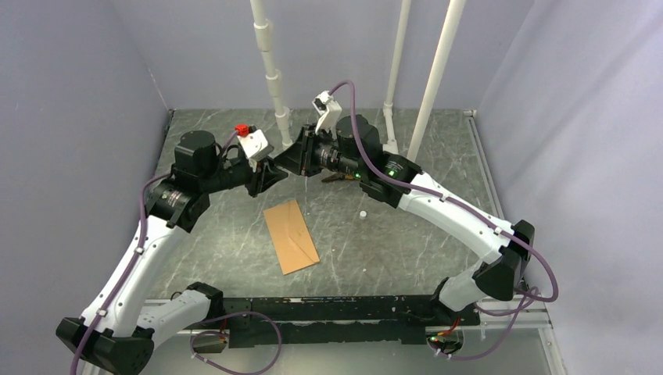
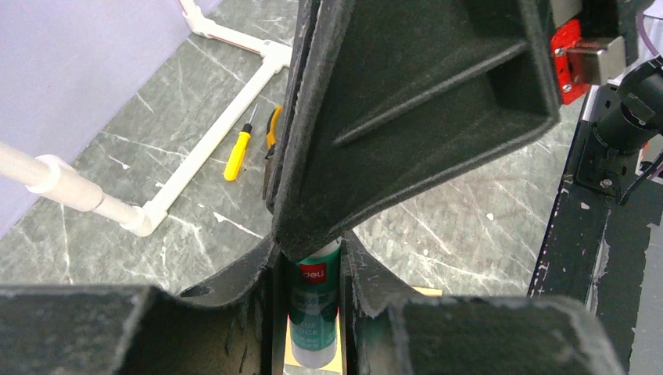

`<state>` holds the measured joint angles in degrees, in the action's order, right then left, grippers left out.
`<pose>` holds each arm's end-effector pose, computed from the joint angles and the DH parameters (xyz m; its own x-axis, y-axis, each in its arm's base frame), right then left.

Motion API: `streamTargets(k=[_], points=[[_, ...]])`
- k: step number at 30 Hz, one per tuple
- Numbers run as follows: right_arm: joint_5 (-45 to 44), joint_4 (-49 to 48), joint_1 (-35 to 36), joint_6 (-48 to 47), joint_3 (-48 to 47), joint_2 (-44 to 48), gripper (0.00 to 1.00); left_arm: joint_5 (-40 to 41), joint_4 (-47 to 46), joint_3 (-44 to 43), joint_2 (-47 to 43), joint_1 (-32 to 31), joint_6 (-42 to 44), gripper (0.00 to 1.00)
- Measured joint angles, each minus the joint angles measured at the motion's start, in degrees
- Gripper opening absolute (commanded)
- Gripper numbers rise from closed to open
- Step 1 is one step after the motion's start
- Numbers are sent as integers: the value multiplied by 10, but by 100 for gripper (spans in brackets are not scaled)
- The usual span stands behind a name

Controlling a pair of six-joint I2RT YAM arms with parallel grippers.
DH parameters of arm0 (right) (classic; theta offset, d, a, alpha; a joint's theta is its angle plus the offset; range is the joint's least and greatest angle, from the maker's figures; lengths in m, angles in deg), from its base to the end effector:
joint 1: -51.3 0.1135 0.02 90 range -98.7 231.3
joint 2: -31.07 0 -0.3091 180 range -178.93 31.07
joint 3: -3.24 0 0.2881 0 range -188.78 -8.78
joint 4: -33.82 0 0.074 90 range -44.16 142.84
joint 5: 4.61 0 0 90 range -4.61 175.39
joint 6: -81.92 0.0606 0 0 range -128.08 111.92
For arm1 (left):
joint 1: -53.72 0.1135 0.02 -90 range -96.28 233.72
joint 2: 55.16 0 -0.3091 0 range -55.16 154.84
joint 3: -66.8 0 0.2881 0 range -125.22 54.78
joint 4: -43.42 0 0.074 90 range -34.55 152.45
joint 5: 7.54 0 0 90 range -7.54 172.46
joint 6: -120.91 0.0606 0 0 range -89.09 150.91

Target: Place the letter into the envelope and seal it

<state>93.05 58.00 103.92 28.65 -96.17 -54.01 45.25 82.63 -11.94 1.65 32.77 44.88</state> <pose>0.2393 0.3265 0.4698 -0.6019 0.1885 -0.7760 -0.6330 0.4799 0.6075 0.2062 -0.1182 0.4435 -0.0703 0.2328 -0.9700 0.8666 0.4958 0.0562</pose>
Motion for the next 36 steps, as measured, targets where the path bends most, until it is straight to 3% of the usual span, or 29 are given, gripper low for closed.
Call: streamTargets(k=[2,4,8,10,12,15,18,24,27,31,36], points=[[0,13,1,3,-7,-1,35,-2,-4,3,0,-2,-2,4],[1,29,2,0,-18,-4,34,2,-7,4,-1,-2,-2,4],[6,37,3,3,-25,-12,17,16,-17,4,-1,2,-5,6],[7,38,3,6,-25,-14,13,21,-16,5,0,2,-12,7],[7,37,2,7,-24,-14,15,21,-16,5,0,2,-18,7],[5,34,2,8,-22,-14,27,18,-19,7,0,3,-21,7],[3,34,2,10,-21,-14,29,10,-30,17,-3,5,-23,7],[7,34,3,12,-21,-15,9,4,-34,27,-16,8,-23,11],[9,33,2,12,-21,-15,2,4,-34,28,-16,9,-23,20],[9,23,-1,14,-12,-10,1,6,-36,28,-16,9,-29,42],[1,14,-22,25,18,11,1,6,-38,28,-21,4,-42,55]])
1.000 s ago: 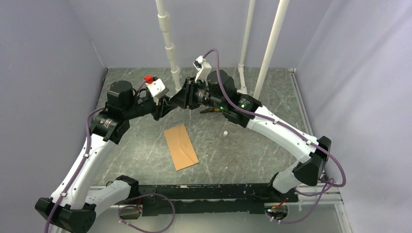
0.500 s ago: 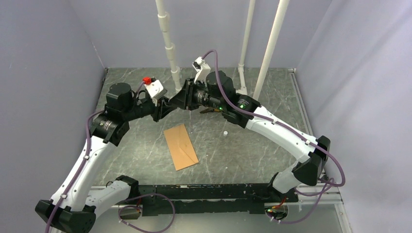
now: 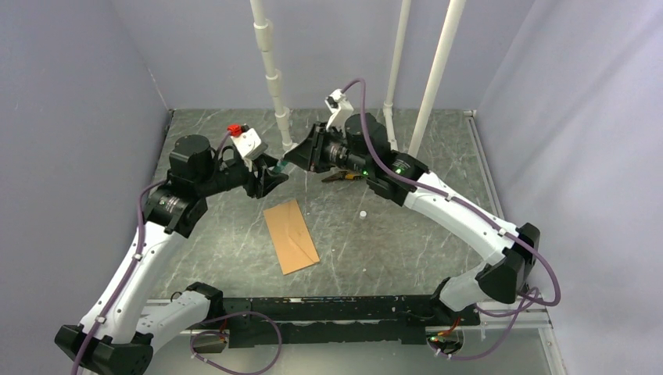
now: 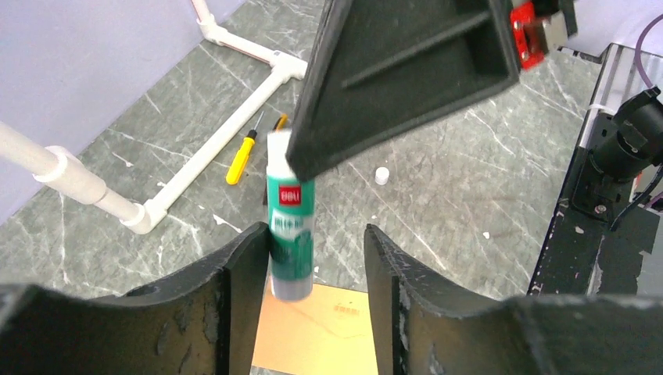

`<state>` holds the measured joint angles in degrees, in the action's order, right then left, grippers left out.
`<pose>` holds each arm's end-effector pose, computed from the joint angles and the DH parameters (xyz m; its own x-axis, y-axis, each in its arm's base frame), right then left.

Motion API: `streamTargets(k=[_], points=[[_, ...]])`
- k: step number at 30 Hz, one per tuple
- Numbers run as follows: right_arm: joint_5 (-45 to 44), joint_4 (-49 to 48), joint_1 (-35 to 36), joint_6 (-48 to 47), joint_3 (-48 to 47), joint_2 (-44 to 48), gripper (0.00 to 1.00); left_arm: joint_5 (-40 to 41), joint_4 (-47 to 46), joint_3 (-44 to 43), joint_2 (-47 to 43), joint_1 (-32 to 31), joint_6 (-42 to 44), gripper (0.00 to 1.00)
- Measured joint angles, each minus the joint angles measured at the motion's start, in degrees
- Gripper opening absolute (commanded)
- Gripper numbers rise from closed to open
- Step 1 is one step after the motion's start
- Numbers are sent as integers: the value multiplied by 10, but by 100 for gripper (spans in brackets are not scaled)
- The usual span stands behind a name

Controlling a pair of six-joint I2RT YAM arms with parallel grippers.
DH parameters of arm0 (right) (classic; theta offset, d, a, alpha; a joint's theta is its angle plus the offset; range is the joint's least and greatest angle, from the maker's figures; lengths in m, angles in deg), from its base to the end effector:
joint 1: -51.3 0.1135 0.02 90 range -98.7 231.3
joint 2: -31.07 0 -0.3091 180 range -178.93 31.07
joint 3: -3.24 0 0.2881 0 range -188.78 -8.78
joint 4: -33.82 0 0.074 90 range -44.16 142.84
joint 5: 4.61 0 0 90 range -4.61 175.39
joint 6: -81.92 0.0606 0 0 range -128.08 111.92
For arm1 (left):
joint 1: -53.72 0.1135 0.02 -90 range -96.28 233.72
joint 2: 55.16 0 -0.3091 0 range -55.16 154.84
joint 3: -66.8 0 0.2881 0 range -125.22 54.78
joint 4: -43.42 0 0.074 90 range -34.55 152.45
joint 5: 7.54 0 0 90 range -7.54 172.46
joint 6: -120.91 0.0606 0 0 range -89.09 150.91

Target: Place the letter into the envelope and seal it

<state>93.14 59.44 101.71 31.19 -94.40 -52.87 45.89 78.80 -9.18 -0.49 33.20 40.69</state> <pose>0.2476 0.3122 0.4614 -0.6385 0.2121 -0.7398 -0.5729 0.5109 0.6409 0.2015 -0.1140 0.4406 -0.0846 0.1773 -0.9805 0.8495 0.5271 0.0220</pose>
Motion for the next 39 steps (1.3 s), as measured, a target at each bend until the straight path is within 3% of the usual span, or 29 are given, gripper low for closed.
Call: streamTargets(k=[7,10,17,21,22,24,27,29,33,39], points=[[3,-6,-24,9,10,29,1,-5,-9,7,-2,0,-21,63],[8,-11,-25,13,11,36,1,-12,-25,18,2,0,-34,62],[35,-17,-28,22,18,37,2,-17,-54,19,24,0,-56,38],[42,-23,-30,22,18,37,3,-31,-64,19,28,0,-64,6],[45,-24,-31,24,18,37,4,-32,-65,19,28,-2,-68,3],[48,-25,-32,23,19,38,14,-35,-68,19,28,-3,-69,2],[50,-25,-32,20,19,38,51,-37,-67,19,28,-3,-70,3],[48,-27,-32,11,23,40,65,-36,-67,20,27,-3,-70,2],[24,-23,-32,-21,66,64,71,-21,-64,23,19,-3,-79,2],[-66,45,-49,-77,99,104,71,30,-63,84,-9,-3,-142,2]])
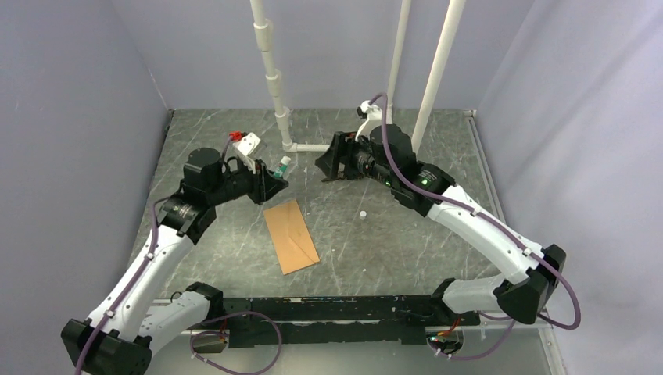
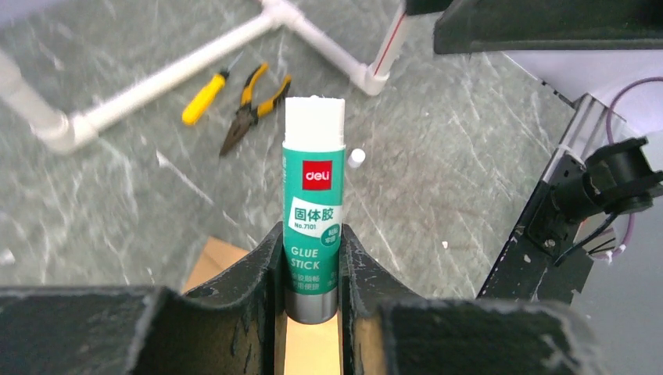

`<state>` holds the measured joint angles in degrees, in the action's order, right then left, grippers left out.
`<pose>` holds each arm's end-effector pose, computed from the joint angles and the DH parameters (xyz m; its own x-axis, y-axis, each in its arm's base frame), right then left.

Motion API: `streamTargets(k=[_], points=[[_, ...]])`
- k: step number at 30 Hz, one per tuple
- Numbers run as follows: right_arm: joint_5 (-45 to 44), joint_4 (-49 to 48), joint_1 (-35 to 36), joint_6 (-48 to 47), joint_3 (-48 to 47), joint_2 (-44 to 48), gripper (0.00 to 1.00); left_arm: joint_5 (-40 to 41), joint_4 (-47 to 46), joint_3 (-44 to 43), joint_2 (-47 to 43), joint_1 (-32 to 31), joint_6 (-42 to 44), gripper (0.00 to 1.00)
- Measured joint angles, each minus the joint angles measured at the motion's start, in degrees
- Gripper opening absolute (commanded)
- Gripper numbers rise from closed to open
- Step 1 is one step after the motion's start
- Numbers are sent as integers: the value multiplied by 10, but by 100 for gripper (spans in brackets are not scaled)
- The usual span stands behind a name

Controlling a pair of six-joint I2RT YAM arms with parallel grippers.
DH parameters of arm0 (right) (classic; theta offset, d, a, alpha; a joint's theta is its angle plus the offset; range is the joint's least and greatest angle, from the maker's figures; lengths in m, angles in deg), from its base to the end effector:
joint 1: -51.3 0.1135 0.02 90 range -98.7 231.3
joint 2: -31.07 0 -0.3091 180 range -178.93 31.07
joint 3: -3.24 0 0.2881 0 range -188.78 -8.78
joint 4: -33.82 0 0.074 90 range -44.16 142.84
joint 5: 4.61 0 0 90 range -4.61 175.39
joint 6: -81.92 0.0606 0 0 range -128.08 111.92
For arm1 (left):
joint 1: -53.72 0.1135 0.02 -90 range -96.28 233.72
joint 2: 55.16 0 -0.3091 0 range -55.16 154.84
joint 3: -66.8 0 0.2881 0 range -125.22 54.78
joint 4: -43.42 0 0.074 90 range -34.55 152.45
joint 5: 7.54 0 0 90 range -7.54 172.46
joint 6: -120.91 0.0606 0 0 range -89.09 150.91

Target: Place the letter into the envelope and seal it

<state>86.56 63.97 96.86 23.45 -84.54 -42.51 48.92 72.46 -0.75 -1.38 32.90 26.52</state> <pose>0.2381 0.2446 0.4437 -0.5445 0.1915 -0.8166 -0.5195 0.6873 0.5076 0.2099 -0.1156 0.3987 -0.3063 0.0482 -0.9507 0.7733 0.5951 -0.2189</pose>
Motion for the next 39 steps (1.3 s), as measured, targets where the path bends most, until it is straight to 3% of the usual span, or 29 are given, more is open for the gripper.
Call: streamTargets(k=[7,14,18,26,39], points=[[-125,127,-23,-47,21,-75,63,78,3,78,-21,0,-79,2],[-146,182,-52,-51,116,-176,63,90,-9,100,-31,0,-106,2],[-146,175,-78,-55,117,-201,60,89,-19,100,-27,0,-112,2],[-111,146,-113,-79,109,-267,43,89,-33,100,-25,0,-115,3],[-80,128,-120,-96,105,-289,41,89,-39,100,-25,0,-115,2]])
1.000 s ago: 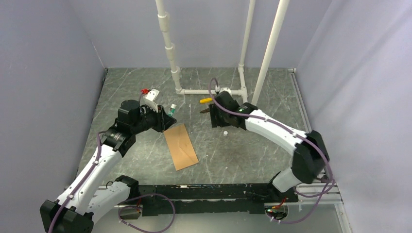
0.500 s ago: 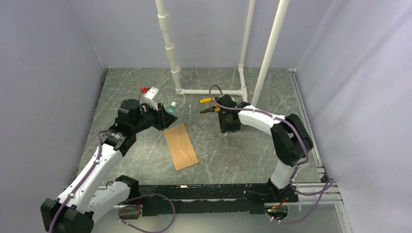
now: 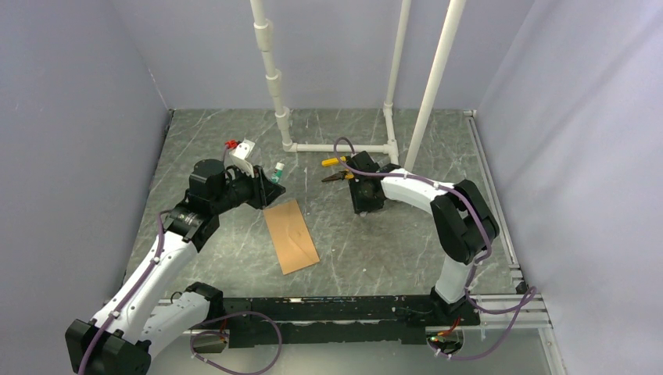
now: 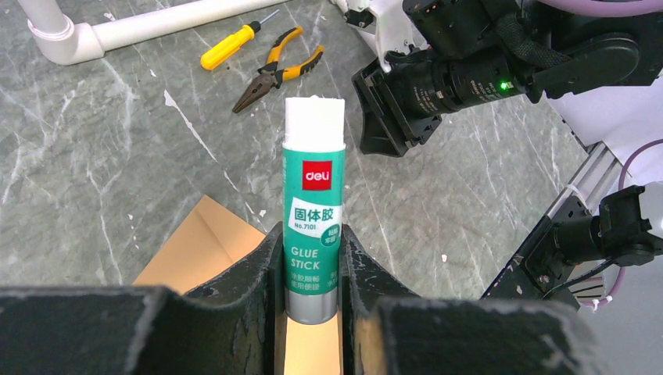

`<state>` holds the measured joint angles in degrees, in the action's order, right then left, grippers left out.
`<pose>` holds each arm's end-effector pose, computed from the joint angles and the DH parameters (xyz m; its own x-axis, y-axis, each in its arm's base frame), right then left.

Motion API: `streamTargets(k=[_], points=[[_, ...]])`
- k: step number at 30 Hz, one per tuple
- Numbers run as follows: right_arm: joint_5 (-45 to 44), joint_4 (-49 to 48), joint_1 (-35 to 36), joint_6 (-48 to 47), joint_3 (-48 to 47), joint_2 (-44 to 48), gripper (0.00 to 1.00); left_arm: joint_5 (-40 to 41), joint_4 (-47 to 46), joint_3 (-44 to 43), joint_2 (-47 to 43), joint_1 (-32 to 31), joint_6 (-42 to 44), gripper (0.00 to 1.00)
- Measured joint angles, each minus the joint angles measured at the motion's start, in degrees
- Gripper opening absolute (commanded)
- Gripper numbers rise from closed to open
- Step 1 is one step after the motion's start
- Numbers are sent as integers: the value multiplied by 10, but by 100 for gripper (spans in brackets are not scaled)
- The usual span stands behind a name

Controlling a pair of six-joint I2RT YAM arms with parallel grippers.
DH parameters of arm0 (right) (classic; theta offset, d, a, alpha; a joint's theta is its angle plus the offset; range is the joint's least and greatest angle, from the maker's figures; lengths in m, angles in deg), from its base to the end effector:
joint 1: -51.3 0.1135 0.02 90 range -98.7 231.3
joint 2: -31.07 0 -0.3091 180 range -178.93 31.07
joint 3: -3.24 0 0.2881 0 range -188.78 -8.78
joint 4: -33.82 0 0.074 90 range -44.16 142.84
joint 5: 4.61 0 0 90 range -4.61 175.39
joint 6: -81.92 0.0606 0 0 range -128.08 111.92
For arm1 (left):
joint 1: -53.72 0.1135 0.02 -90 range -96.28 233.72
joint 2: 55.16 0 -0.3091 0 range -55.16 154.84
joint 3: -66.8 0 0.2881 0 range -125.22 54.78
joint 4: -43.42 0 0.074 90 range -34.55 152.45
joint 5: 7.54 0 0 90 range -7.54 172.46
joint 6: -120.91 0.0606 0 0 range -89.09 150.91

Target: Place the letter into the envelope and seal it

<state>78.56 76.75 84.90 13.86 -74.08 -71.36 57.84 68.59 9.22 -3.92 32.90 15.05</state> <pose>0.3351 0.2140 0.1687 -0.9080 -0.1579 -0.3881 -0.1867 0.9817 0.0374 0.2107 -0.1071 0.3447 -0.4792 -0.0836 -0.8737 0.5829 0.7139 -0.3880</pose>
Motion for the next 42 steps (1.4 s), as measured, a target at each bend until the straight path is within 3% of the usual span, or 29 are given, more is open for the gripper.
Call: streamTargets(k=[3,7,11,16,21,26,33,37,42], points=[[0,-3,0,-2,0,0,40,0,0,0,0,0,-1,3],[0,-8,-1,-6,0,-2,29,-1,0,0,0,0,-2,2],[-1,-9,-3,-9,0,-6,25,-1,0,0,0,0,-2,3],[1,-10,-3,-10,0,-6,14,-2,0,0,0,0,-4,2],[31,-10,-3,-13,0,0,11,-2,0,0,0,0,-5,2],[154,-29,-5,-15,2,70,11,-19,3,-4,24,0,-5,2],[374,-153,-4,28,2,218,12,-88,5,-8,47,0,-3,2],[472,-236,-4,86,1,242,11,-153,1,-17,53,-1,1,2],[527,-281,-4,138,1,242,11,-196,-2,-17,57,-14,2,2]])
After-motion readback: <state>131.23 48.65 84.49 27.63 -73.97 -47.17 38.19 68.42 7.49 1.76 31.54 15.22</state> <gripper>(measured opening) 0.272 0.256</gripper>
